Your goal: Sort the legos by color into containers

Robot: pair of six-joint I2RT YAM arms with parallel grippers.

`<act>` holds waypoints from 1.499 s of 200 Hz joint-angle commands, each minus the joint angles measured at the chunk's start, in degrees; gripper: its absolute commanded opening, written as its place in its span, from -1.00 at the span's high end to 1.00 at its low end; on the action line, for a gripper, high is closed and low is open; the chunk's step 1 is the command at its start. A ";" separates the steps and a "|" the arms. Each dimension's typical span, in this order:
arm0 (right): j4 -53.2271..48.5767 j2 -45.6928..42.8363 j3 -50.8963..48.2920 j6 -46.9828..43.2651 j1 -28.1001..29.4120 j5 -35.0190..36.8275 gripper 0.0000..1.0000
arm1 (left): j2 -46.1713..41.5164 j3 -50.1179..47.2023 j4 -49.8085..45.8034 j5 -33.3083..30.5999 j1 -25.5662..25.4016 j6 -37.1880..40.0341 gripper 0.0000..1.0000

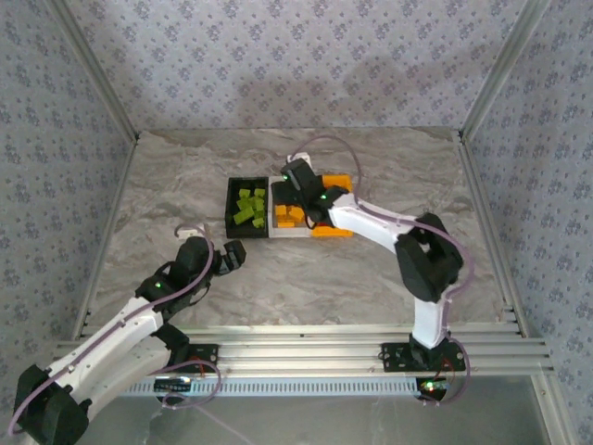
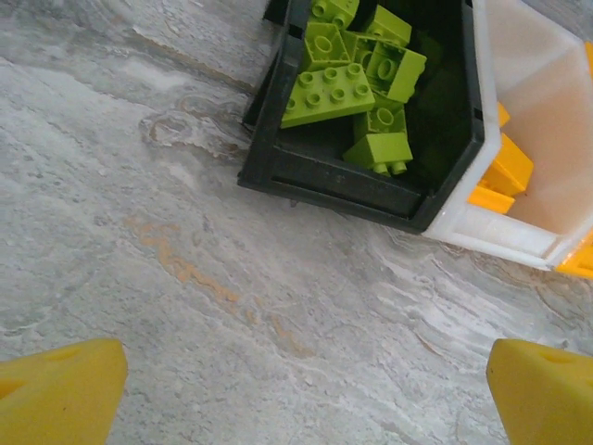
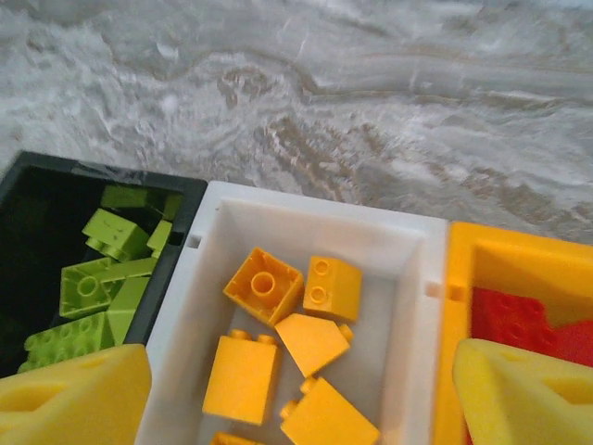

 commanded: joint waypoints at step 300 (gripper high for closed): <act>8.85 -45.57 -46.40 11.10 -11.83 15.63 -1.00 | 48.39 -7.40 80.37 3.55 30.41 47.58 -0.99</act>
